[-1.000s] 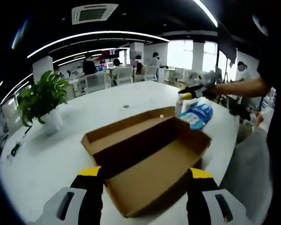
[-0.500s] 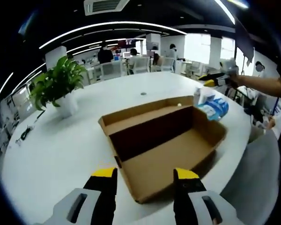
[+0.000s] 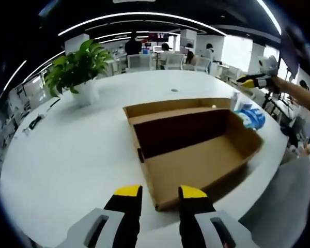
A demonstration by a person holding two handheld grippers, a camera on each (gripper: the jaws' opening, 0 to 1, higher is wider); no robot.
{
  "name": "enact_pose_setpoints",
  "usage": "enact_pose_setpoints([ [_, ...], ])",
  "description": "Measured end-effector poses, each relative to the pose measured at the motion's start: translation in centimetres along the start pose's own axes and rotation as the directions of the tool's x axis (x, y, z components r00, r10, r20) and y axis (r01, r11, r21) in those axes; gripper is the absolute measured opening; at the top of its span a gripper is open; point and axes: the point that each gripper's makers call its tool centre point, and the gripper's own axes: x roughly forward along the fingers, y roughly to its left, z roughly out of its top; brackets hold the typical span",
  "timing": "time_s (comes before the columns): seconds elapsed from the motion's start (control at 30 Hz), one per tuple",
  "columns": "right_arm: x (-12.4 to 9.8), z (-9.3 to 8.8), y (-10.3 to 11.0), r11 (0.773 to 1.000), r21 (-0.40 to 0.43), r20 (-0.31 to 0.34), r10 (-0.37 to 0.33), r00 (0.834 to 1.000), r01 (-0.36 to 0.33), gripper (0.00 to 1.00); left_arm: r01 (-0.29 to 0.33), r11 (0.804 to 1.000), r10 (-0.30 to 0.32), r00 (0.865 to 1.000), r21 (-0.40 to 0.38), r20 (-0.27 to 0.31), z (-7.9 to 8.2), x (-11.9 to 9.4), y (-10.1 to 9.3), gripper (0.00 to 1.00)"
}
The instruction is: Operate the shoe box by opening the lid, removing the specified soft item, and placing it in the target area until the item is outside and the box remains undamaged.
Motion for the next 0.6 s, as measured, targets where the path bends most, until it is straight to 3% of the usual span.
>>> enact_pose_setpoints([
  [0.17,1.1,0.8,1.1,1.000,0.017,-0.031,0.015,0.999,-0.014,0.35,-0.014,1.000,0.014,1.000,-0.015,-0.003,-0.7,0.3,0.4,0.26],
  [0.33,2.6,0.3,2.2,0.999,0.041,-0.102,0.029,0.994,-0.025,0.32,-0.013,0.994,0.014,1.000,-0.107,0.006,-0.8,0.4,0.5,0.19],
  [0.6,5.3,0.1,2.4,0.997,0.079,-0.169,0.039,0.985,-0.026,0.29,-0.034,0.982,0.034,0.999,-0.185,-0.005,-1.0,0.8,0.4,0.10],
])
